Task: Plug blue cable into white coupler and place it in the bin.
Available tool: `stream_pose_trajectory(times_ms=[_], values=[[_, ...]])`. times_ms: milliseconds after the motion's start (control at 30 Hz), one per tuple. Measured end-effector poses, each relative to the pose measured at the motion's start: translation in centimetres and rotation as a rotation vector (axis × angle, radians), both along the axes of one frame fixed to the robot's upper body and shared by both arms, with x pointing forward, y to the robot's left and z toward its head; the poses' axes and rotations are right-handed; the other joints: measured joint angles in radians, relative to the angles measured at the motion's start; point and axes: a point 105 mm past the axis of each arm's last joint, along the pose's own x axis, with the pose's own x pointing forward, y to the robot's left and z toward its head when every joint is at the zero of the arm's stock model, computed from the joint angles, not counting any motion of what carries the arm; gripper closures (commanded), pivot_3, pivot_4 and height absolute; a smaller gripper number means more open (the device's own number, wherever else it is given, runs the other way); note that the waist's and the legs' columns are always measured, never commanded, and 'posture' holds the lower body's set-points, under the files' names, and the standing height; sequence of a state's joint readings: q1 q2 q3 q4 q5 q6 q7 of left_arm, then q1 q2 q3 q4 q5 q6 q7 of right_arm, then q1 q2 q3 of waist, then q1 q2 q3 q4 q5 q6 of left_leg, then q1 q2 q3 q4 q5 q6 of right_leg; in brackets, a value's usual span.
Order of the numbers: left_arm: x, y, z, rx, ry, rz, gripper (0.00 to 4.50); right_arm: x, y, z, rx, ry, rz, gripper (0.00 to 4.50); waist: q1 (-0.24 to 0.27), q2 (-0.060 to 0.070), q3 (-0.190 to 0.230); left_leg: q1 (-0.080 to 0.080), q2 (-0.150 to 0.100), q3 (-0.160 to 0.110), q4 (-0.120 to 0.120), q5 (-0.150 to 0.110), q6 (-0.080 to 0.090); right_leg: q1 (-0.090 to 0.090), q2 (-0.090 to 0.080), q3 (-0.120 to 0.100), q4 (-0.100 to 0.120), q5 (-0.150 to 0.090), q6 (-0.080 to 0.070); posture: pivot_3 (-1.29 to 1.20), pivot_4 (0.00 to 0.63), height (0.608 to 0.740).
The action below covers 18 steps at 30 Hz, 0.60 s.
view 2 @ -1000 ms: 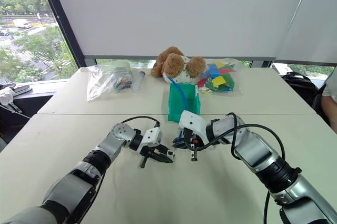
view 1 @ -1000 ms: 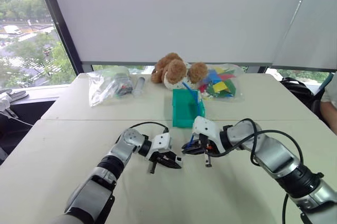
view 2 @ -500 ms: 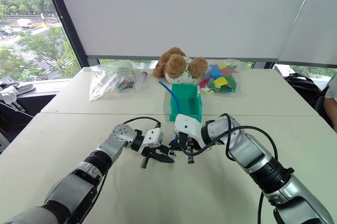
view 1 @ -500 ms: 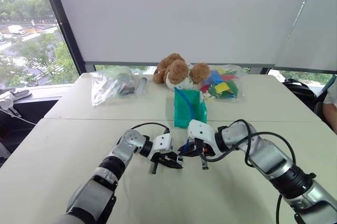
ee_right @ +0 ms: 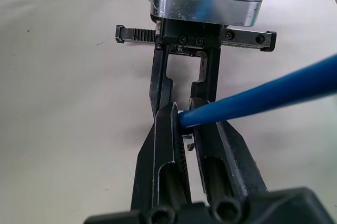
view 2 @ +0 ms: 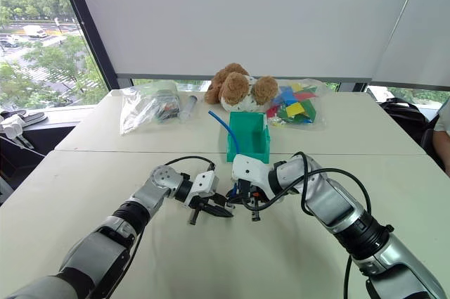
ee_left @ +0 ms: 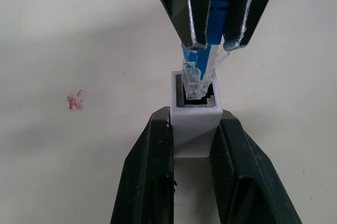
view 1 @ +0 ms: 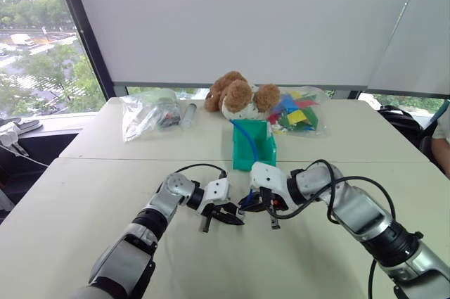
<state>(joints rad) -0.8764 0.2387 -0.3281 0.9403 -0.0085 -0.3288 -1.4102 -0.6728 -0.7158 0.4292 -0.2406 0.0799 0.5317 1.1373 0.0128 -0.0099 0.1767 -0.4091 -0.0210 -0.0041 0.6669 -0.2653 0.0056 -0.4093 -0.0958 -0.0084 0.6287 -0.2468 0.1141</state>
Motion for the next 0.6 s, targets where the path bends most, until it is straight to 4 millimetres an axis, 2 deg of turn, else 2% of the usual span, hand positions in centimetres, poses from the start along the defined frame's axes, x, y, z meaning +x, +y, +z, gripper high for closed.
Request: stream_pose_trajectory(times_ms=[600], values=[[0.00,0.05,-0.16,-0.009,0.015,0.016,4.15,0.39,0.48,-0.62,-0.008,0.009,-0.007,4.50,0.000,0.000,-0.001,0.001,0.000,0.000,0.000,0.000,0.000,0.001,0.000,0.000,0.000,0.000,0.000,0.00,0.150,0.740]])
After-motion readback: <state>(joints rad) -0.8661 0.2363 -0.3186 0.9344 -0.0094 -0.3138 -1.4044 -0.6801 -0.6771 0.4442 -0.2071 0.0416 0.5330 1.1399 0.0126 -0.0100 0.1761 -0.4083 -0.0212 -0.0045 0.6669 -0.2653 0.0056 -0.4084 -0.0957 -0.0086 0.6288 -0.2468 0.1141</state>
